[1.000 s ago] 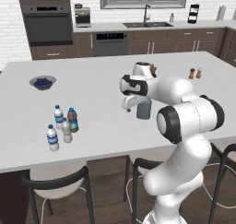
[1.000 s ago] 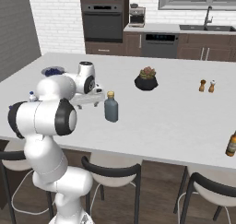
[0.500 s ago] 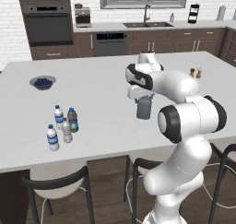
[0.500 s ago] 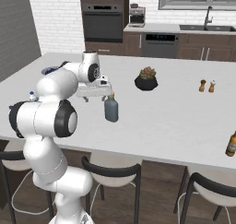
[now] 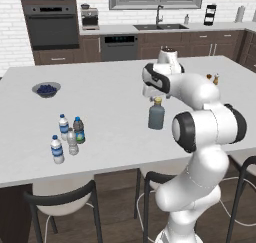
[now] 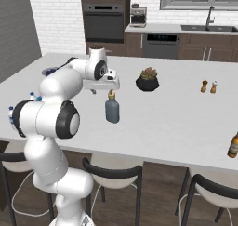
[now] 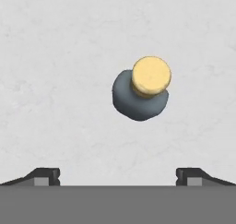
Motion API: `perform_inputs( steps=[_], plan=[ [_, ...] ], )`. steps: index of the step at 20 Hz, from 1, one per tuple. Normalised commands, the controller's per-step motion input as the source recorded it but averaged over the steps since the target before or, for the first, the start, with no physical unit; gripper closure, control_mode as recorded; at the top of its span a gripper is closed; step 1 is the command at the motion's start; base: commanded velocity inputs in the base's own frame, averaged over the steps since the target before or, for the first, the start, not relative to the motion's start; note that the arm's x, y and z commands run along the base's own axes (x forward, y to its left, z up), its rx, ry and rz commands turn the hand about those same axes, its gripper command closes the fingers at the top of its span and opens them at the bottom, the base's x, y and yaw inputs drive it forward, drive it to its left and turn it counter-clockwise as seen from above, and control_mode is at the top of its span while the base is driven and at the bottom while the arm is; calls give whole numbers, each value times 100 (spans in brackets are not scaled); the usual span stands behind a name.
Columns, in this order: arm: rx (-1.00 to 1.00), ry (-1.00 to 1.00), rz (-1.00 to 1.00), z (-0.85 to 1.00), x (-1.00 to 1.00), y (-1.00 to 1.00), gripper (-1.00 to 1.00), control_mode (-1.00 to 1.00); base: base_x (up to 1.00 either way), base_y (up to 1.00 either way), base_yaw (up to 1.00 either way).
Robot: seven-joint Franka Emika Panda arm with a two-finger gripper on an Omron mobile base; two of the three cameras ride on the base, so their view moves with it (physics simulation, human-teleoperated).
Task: Move the plastic bottles in the middle to the plastics group, and the glass bottles in the middle to the glass group.
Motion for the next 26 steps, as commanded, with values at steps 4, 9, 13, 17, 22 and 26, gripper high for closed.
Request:
perform_inputs(
  steps=[4, 9, 13, 17, 22, 26],
  plan=[
    [0, -7, -13, 0, 43, -35, -100, -100, 0, 0, 0],
    [2, 0, -12, 0, 43, -21, -100, -100, 0, 0, 0],
    [4, 3, -13, 0, 30, -3, -100, -100, 0, 0, 0],
    [1, 6, -3, 0, 2, -4, -100, -100, 0, 0, 0],
    [1, 5, 0, -15, 19, 0, -100, -100, 0, 0, 0],
    [2, 5, 0, -9, 15, 0, -100, -100, 0, 0, 0]
  ],
)
